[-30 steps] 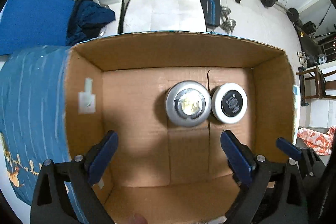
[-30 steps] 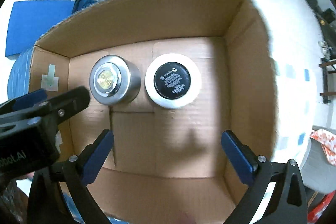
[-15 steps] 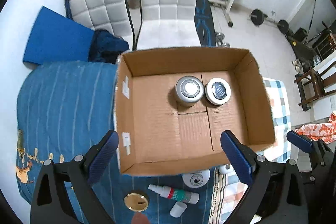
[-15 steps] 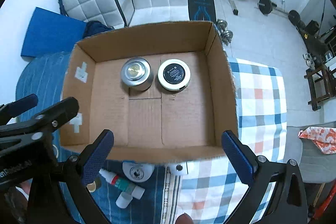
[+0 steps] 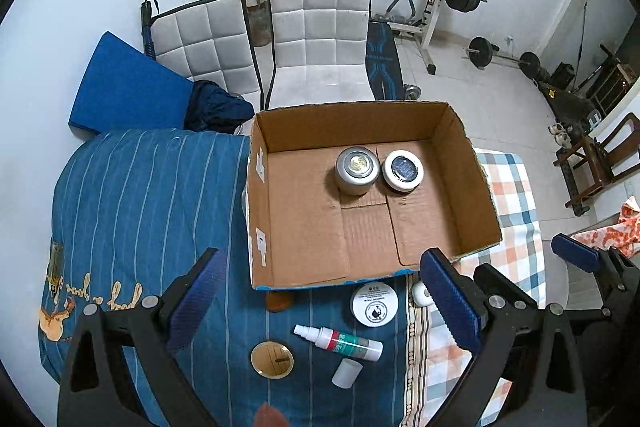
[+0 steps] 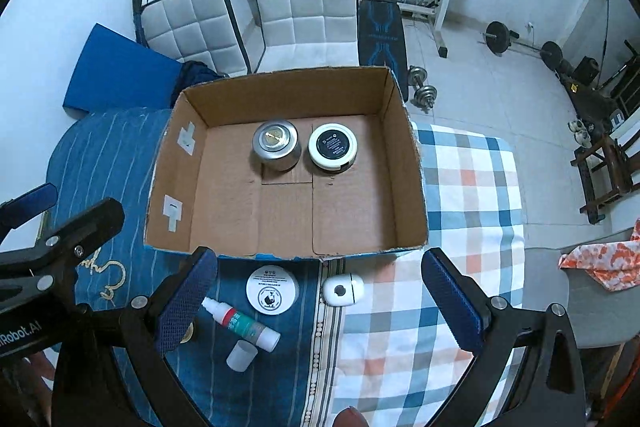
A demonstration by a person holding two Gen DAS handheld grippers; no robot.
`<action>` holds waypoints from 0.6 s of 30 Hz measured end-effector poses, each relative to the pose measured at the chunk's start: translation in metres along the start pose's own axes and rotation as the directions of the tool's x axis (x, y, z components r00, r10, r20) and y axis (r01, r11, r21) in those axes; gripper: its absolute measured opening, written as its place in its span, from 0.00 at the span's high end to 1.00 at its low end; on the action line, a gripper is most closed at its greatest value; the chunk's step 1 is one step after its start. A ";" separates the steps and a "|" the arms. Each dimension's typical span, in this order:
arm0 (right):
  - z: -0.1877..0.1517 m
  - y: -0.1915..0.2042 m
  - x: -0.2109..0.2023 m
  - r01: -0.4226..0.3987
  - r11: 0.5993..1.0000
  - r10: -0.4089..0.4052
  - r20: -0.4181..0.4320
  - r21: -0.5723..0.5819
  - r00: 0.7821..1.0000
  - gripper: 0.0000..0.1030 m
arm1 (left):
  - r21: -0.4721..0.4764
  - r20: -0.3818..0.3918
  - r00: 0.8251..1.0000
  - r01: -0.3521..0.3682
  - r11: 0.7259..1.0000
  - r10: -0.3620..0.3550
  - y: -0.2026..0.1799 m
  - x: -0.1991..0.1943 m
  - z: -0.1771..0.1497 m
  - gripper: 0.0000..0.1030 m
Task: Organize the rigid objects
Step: 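Grasp the gold tin with the left tool while the right tool grasps the white cream jar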
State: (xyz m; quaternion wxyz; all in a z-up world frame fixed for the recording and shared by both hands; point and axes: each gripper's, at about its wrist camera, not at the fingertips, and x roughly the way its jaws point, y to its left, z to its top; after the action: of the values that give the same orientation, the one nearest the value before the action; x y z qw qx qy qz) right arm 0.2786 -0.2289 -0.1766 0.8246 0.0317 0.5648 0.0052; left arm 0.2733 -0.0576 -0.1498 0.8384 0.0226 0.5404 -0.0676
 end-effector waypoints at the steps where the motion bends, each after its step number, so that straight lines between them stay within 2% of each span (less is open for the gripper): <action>1: -0.001 -0.001 -0.002 -0.002 1.000 0.002 0.002 0.000 1.000 0.00 | -0.002 0.003 1.000 0.002 1.000 -0.002 0.000 -0.003 -0.002 0.03; 7: -0.018 -0.006 -0.002 -0.024 1.000 0.024 -0.023 0.006 0.999 0.00 | -0.023 -0.012 1.000 -0.009 1.000 0.008 0.007 -0.004 -0.018 0.03; 11: -0.039 -0.008 0.031 -0.041 0.999 0.043 -0.114 0.020 0.993 0.00 | -0.056 -0.093 0.994 -0.058 0.997 0.052 0.022 0.020 -0.044 0.03; 15: -0.062 -0.003 0.085 -0.061 0.997 0.069 -0.214 0.042 0.974 0.00 | -0.103 -0.209 0.974 -0.110 0.989 0.086 0.045 0.059 -0.077 0.03; 18: -0.075 0.004 0.124 -0.083 0.994 0.098 -0.278 0.065 0.956 0.00 | -0.133 -0.295 0.948 -0.165 0.977 0.120 0.063 0.090 -0.104 0.03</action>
State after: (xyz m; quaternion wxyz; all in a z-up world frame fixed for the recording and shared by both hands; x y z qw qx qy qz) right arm 0.2539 -0.2158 -0.3192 0.7339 0.0782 0.6739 0.0326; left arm 0.2245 0.0084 -0.2767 0.7534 0.0055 0.6564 0.0398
